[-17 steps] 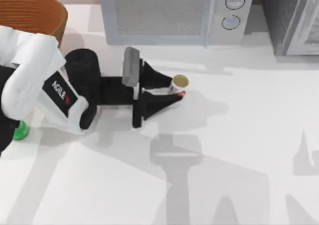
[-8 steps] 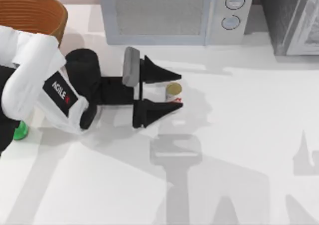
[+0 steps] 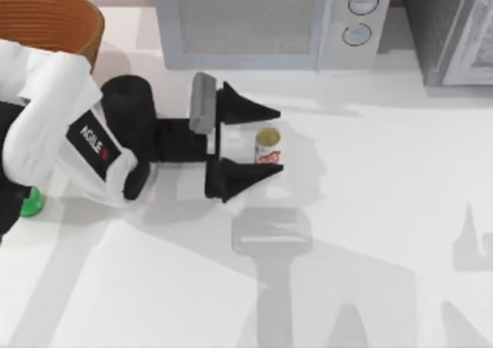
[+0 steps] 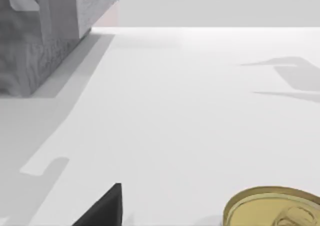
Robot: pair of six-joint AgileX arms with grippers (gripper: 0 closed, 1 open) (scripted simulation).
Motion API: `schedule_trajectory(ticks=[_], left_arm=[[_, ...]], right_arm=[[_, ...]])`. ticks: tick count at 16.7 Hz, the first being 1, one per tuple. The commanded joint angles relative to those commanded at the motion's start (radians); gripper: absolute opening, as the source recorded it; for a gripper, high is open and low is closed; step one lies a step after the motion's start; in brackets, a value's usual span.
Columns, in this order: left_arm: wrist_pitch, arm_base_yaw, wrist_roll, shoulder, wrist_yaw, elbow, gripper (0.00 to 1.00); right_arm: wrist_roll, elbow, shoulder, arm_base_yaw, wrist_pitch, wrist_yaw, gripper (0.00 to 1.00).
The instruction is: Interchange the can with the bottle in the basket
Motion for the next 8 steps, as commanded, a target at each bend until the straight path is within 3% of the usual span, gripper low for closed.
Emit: schedule_trajectory(ticks=[4, 8], left_arm=[[-0.05, 0.017, -0.006, -0.057, -0.05, -0.05, 1.0], [-0.205, 0.045, 0.022, -0.282, -0.237, -0.215, 1.0]], right_arm=[[0.0, 0.0, 0.0, 0.0, 0.0, 0.0, 1.0], [0.0, 0.0, 0.0, 0.0, 0.0, 0.0, 1.0]])
